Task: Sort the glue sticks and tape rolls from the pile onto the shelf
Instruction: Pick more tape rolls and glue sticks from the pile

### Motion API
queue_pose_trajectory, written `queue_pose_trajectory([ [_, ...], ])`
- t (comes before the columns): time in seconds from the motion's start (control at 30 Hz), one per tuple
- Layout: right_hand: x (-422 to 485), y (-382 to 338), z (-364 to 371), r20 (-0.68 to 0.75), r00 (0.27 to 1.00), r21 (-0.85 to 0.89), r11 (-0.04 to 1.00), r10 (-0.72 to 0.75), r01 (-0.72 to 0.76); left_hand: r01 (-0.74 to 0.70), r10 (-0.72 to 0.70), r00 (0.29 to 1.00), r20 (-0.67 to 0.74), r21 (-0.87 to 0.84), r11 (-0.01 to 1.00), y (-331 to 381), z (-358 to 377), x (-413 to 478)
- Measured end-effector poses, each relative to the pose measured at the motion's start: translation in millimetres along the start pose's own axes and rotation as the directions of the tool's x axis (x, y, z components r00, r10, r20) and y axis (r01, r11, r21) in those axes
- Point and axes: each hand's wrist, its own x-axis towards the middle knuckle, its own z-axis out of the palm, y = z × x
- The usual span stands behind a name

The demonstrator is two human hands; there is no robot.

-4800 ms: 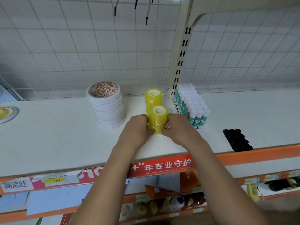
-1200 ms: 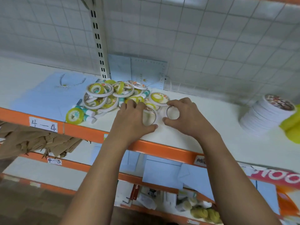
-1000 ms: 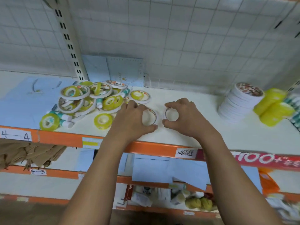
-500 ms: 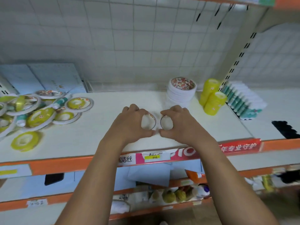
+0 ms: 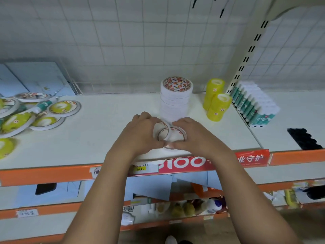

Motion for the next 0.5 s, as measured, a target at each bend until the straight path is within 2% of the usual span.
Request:
queue_pose_trajectory([
  [0.13, -11, 19, -14, -0.044, 0.998, -0.034, 0.998, 0.044, -0.046, -0.032, 0.033, 0.999, 0.021, -0.027, 0.999, 20, 12, 5],
  [0.37, -18, 18, -13, -0.042, 0.998, -0.042, 0.998, 0.049, -0.051, -0.034, 0.039, 0.998, 0.043, -0.094, 0.995, 29, 23, 5],
  [0.5, -18, 15, -7, -0.013, 0.999, -0.036, 0.999, 0.033, -0.034, 0.037, -0.036, 0.999, 0.026, -0.043, 0.998, 10, 19, -4],
])
